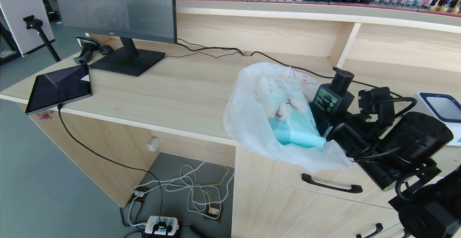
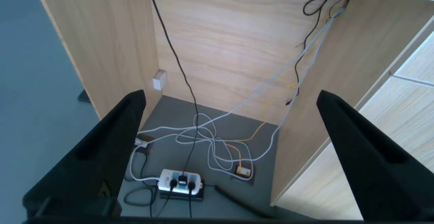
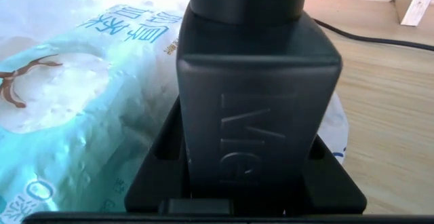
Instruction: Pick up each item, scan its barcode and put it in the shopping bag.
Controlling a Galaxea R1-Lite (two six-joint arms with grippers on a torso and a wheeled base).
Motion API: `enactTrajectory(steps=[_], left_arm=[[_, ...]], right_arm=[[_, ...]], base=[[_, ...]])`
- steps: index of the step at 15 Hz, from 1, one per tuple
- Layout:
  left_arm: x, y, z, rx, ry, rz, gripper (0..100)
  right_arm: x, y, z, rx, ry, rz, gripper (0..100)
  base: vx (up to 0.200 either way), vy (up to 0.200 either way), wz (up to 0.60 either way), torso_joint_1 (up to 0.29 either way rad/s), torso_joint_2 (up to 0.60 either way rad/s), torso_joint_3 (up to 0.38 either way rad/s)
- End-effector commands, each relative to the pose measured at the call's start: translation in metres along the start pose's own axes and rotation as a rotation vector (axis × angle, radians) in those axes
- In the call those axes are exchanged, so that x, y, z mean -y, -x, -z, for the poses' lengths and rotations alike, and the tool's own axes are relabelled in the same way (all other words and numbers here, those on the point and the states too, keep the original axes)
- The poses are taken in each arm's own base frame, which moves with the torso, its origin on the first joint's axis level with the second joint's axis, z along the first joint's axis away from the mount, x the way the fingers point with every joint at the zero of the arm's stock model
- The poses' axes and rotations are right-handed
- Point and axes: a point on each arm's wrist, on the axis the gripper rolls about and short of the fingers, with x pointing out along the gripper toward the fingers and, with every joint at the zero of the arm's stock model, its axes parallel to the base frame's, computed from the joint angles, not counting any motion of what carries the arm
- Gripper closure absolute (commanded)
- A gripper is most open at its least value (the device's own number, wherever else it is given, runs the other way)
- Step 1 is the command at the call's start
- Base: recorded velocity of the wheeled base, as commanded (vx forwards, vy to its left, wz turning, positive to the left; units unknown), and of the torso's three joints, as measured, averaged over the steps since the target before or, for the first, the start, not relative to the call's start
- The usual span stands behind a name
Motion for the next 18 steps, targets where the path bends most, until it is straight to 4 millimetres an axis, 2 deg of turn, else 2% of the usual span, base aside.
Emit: enactTrajectory(steps=[1,8,9,18], left_arm=[[0.0,0.0,0.0,0.0,0.0,0.0,0],[0.0,0.0,0.0,0.0,0.0,0.0,0],[0.0,0.0,0.0,0.0,0.0,0.0,0],[0.0,0.0,0.0,0.0,0.0,0.0,0]], right_arm=[[-0.0022,-0.0027,0.0076,-0.022,0.002,-0.006,100],[-0.0054,-0.004,0.0102,-0.029,-0.011,-0.015,100],[-0.0067,-0.0036,0.0096,-0.027,-0.014,-0.02,0],[-0.0062,-0.0012,0.0064,-0.021,-0.018,-0.019,0]], base=[[0.0,0.0,0.0,0.0,0.0,0.0],[0.0,0.0,0.0,0.0,0.0,0.0],[0.0,0.0,0.0,0.0,0.0,0.0],[0.0,0.0,0.0,0.0,0.0,0.0]])
